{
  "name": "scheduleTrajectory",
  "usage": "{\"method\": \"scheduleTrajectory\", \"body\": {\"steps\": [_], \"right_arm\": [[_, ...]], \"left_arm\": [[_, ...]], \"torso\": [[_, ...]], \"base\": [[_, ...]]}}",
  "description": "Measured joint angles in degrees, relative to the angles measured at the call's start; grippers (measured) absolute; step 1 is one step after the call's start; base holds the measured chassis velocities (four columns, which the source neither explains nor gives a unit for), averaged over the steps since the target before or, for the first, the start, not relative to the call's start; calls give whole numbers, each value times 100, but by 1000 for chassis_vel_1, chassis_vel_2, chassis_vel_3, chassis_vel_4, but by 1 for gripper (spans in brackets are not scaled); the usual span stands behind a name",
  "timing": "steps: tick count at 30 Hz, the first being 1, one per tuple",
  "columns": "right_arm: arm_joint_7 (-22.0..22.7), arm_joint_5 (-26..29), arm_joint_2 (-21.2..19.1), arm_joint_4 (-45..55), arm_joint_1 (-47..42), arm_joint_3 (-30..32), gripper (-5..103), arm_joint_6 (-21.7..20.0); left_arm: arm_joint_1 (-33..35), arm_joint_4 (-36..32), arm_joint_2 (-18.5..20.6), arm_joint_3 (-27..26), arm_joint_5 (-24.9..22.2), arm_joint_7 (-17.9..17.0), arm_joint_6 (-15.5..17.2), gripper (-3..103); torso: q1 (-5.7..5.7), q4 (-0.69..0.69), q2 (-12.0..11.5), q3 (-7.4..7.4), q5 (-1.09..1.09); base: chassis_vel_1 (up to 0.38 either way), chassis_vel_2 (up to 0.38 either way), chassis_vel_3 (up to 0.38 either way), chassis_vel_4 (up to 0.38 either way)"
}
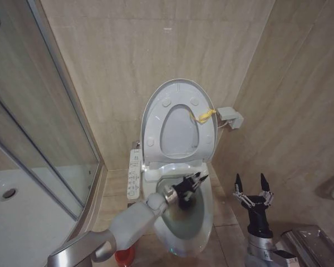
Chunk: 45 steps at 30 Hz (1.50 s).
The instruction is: Open the toilet lid, clean the toilet bowl with a toilet brush, close the toilet lid, and flush.
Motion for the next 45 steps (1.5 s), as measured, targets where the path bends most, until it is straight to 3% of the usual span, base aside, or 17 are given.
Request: {"method": "scheduleTrajectory", "body": {"steps": [9, 17, 23, 26, 29, 38, 41, 43, 45], "right_arm": [[0, -25, 31, 23, -7, 25, 100, 0], [-1, -73, 74, 55, -37, 15, 100, 1], [1, -92, 97, 66, -41, 31, 100, 1], [2, -92, 97, 98, -61, 45, 100, 0], [2, -92, 103, 157, -93, 44, 100, -5], [0, -100, 105, 182, -108, 49, 100, -5], [0, -104, 107, 201, -126, 47, 100, -5], [-4, -106, 107, 213, -150, 43, 100, -5], [-5, -109, 107, 221, -151, 40, 100, -5]], "left_arm": [[-30, -392, -262, -211, 48, -45, -96, 21], [131, -60, 23, 131, 115, -17, -48, 21], [80, -504, -127, -33, 126, -72, -81, 21], [91, -379, -57, 72, 184, -69, -90, 21], [142, -150, 148, 273, 211, -83, -93, 21], [-5, -485, 147, 83, 212, -114, -77, 21], [1, -386, 285, 200, 232, -105, -81, 21], [88, -293, 451, 352, 260, -101, -89, 21], [100, -289, 457, 376, 261, -101, -92, 21]], "torso": [[-1, -10, 1, -1, -2], [0, 1, 0, 0, 0], [-1, -10, 1, -1, -3], [0, -9, 0, 0, -3], [0, 1, 0, 0, 0], [0, -10, 1, -1, -2], [0, -8, 0, 0, -2], [0, 2, 0, 0, 1], [0, 0, 0, 0, -2]], "base": [[0, 0, 0, 0], [0, 0, 0, 0], [0, 0, 0, 0], [0, 0, 0, 0], [0, 0, 0, 0], [0, 0, 0, 0], [0, 0, 0, 0], [0, 0, 0, 0], [0, 0, 0, 0]]}}
